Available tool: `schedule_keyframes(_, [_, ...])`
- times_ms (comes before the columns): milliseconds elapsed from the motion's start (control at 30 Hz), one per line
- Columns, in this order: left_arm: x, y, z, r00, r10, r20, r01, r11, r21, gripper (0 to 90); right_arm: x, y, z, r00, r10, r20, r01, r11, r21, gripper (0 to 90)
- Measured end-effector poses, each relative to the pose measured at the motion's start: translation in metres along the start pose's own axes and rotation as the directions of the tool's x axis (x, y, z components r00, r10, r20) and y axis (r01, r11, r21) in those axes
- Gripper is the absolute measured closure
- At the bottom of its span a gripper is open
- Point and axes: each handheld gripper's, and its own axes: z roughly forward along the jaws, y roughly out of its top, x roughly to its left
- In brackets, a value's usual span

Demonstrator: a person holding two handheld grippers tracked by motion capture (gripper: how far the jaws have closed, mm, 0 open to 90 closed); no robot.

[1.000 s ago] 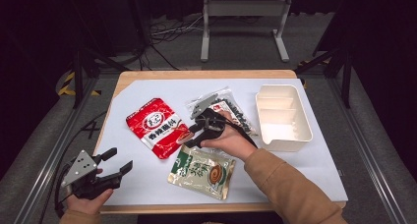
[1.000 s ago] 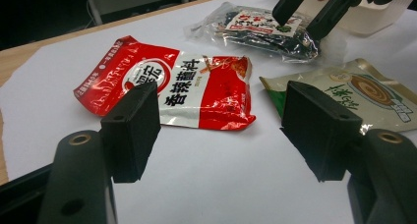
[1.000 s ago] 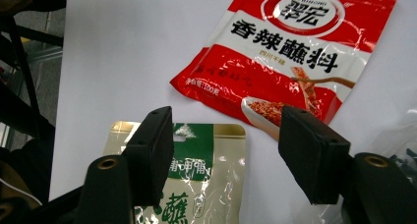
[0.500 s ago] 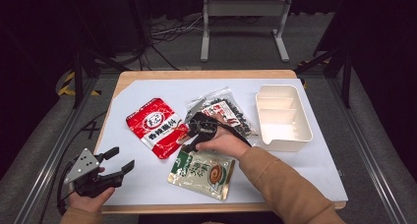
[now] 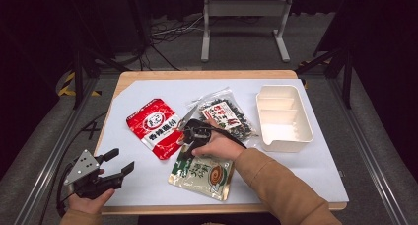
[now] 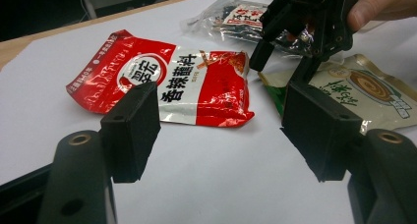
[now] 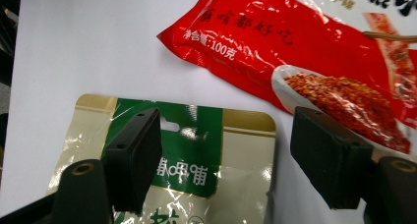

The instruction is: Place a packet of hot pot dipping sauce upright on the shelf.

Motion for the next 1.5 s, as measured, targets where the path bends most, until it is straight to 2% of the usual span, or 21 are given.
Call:
schedule_keyframes(133, [0.000,-0.001,-0.001,1.0000,-0.001,-0.001,0.001,1.0000,0.001,31.0,0.000,0.000,0.005,0.9998,0.011,-0.019,-0.011,1.000,0.022,27.5])
schedule_keyframes(300, [0.000,-0.001,-0.001,1.0000,0.002,-0.004,-0.002,1.0000,0.002,31.0,0.001,0.000,0.005,0.9987,0.004,-0.050,-0.003,1.000,0.012,29.1])
schedule_keyframes(367, [0.000,-0.001,-0.001,1.0000,-0.003,-0.004,0.003,1.0000,0.001,31.0,0.003,0.001,0.004,0.9992,-0.015,-0.038,0.015,1.000,0.012,29.6])
schedule_keyframes(667, [0.000,-0.001,0.000,1.0000,-0.002,-0.009,0.002,0.9999,0.012,30.8,0.010,0.001,-0.008,0.9994,-0.032,-0.014,0.032,0.999,0.006,35.7])
schedule_keyframes(700, [0.000,-0.001,0.000,1.0000,0.002,-0.009,-0.002,0.9999,0.013,30.8,0.013,0.001,-0.011,0.9986,-0.053,-0.006,0.053,0.999,0.004,39.0])
schedule_keyframes(800, [0.000,-0.001,0.001,0.9999,0.001,-0.010,-0.001,0.9999,0.014,30.7,0.016,0.001,-0.014,0.9975,-0.070,0.000,0.070,0.997,0.014,42.4])
schedule_keyframes(1000, [-0.001,-0.001,0.002,0.9999,-0.006,-0.011,0.006,0.9998,0.017,30.6,0.027,0.003,-0.018,0.9928,-0.118,0.024,0.116,0.991,0.066,48.8])
schedule_keyframes(1033, [-0.001,-0.001,0.002,0.9999,-0.006,-0.011,0.006,0.9998,0.017,30.6,0.028,0.003,-0.017,0.9901,-0.138,0.029,0.135,0.988,0.075,50.8])
schedule_keyframes(1200, [-0.001,-0.001,0.002,0.9999,-0.003,-0.012,0.004,0.9999,0.017,30.6,0.031,0.004,-0.014,0.9905,-0.133,0.035,0.128,0.986,0.110,58.5])
schedule_keyframes(1233, [-0.001,-0.001,0.002,0.9999,-0.006,-0.012,0.007,0.9998,0.016,30.6,0.032,0.004,-0.014,0.9877,-0.152,0.037,0.147,0.982,0.118,59.9])
schedule_keyframes(1333, [-0.001,-0.001,0.002,0.9999,-0.007,-0.012,0.008,0.9998,0.018,30.6,0.034,0.004,-0.009,0.9844,-0.171,0.040,0.163,0.974,0.157,62.1])
schedule_keyframes(1500, [0.000,-0.001,0.002,0.9999,-0.005,-0.014,0.006,0.9998,0.019,30.6,0.034,0.005,-0.001,0.9820,-0.180,0.056,0.167,0.967,0.191,67.3])
